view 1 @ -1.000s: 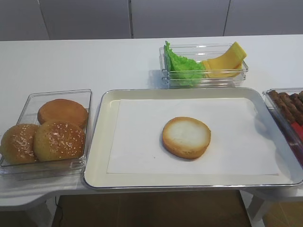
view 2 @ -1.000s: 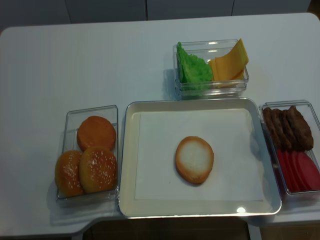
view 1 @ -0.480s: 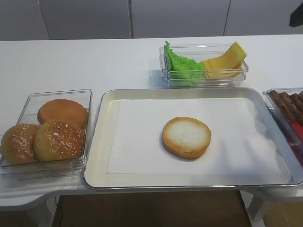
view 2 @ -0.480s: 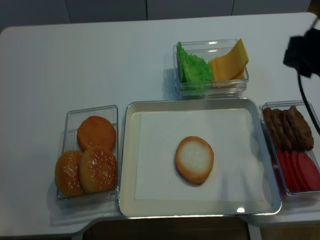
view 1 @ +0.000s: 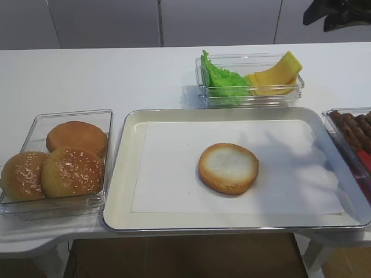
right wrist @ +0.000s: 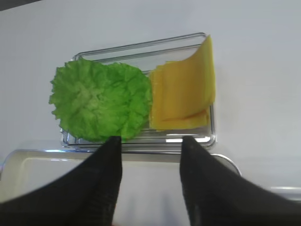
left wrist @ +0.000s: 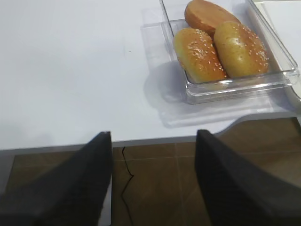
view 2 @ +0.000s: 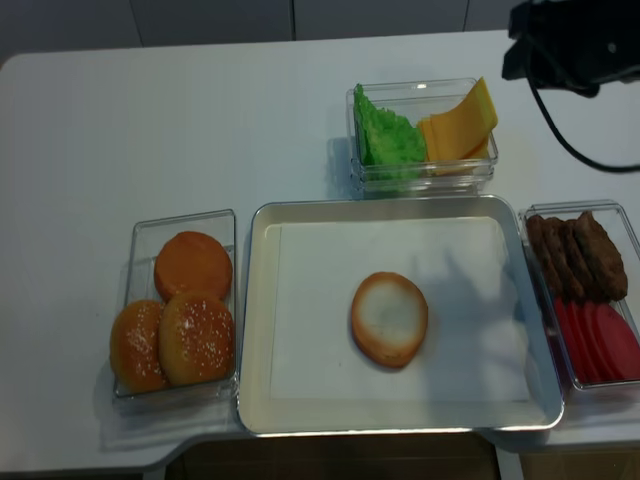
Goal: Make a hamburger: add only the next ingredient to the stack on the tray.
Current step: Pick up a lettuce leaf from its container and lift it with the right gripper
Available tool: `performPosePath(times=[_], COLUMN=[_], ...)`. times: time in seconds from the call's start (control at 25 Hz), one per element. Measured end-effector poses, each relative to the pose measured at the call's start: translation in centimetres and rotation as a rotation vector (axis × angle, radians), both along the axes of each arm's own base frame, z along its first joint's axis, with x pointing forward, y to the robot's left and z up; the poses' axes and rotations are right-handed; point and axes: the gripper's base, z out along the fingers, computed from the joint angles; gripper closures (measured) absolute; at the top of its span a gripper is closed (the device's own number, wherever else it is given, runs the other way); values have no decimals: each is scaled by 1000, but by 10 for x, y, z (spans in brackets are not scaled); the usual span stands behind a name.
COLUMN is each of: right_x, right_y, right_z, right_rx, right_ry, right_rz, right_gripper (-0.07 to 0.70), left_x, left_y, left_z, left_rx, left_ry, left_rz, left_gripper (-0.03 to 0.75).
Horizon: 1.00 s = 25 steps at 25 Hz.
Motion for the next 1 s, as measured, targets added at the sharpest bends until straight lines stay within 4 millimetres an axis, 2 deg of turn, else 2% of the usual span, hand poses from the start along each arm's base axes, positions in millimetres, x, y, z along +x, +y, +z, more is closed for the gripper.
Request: performPosePath(times=[0.24,0.6,1.0], right_x=[25,65,98], right_y=[10,66,107], right_z=[-2,-25,-52], right_rx=[5,-16,57], right_ry=[5,13,22], right_rz=[37,186,291], right_gripper=[321,329,329], left_x=[0,0,0], left_y=[0,0,0], left_z=[0,0,0], left_rx=[0,-1,-1], left_ry=[0,0,0], left_rz=[0,-1,-1], left_gripper=[299,299,299])
